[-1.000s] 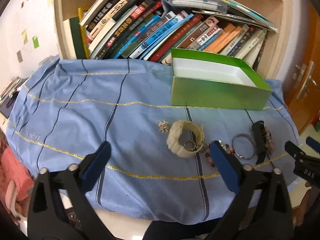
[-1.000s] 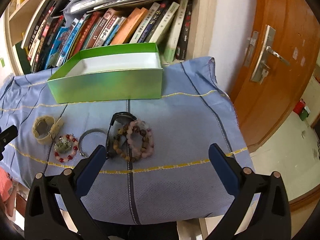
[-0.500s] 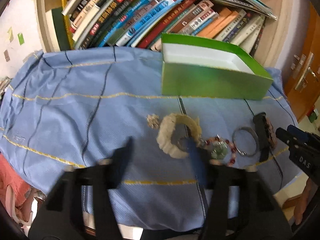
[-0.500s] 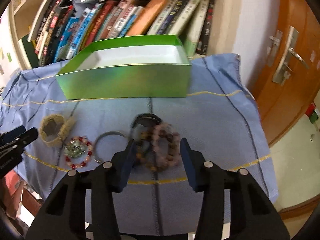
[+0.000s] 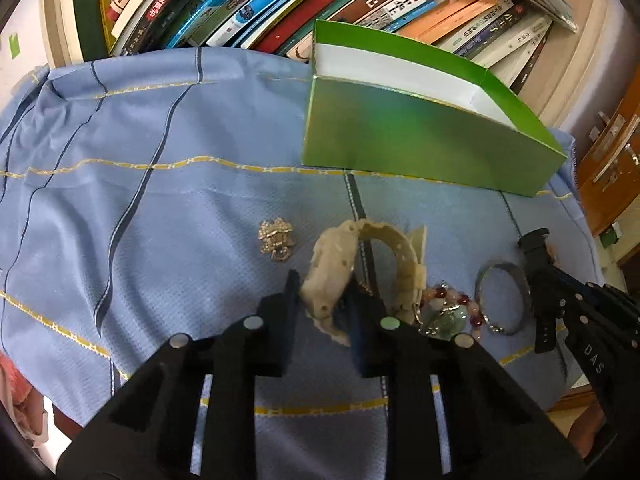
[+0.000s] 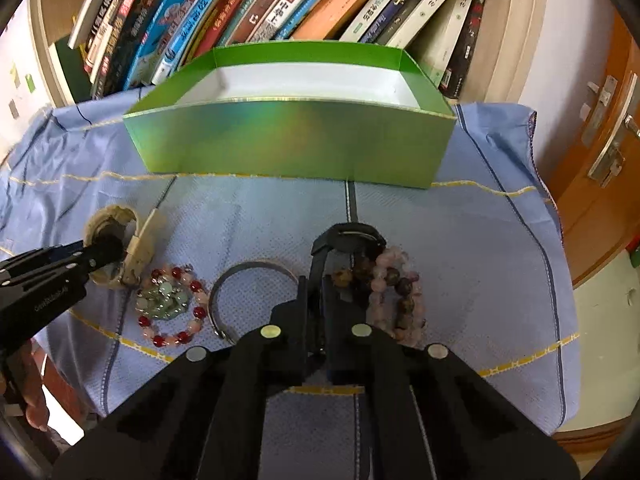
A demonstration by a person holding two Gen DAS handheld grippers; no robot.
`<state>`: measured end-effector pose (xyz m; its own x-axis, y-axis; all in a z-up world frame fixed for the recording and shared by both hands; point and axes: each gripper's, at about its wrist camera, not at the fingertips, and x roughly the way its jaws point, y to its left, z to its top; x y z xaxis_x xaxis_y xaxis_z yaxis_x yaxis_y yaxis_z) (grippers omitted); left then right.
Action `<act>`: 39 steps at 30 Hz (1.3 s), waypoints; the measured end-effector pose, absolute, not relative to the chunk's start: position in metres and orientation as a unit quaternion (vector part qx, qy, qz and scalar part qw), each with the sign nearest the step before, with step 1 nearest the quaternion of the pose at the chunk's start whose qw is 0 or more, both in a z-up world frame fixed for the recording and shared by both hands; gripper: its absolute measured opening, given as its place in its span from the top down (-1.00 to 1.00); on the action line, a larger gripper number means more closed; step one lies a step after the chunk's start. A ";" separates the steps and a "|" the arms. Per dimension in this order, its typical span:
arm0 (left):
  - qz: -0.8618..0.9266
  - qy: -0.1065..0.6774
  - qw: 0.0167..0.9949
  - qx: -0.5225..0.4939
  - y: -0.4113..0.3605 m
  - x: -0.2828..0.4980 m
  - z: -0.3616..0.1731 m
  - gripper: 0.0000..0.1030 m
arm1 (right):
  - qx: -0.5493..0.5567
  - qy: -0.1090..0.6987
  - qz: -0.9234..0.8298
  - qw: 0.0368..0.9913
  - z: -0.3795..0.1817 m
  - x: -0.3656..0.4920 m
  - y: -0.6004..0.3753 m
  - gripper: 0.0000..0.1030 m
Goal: Organize jewelry
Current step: 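Close the left tool on the cream watch while the right tool grasps the black-strap watch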
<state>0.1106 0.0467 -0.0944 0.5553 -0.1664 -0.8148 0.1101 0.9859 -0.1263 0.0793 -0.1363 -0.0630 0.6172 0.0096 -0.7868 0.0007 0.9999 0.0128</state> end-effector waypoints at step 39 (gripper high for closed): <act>-0.097 0.449 0.888 -0.014 0.031 0.091 -0.074 0.56 | 0.204 0.389 0.179 0.881 -0.032 0.066 -0.206 0.78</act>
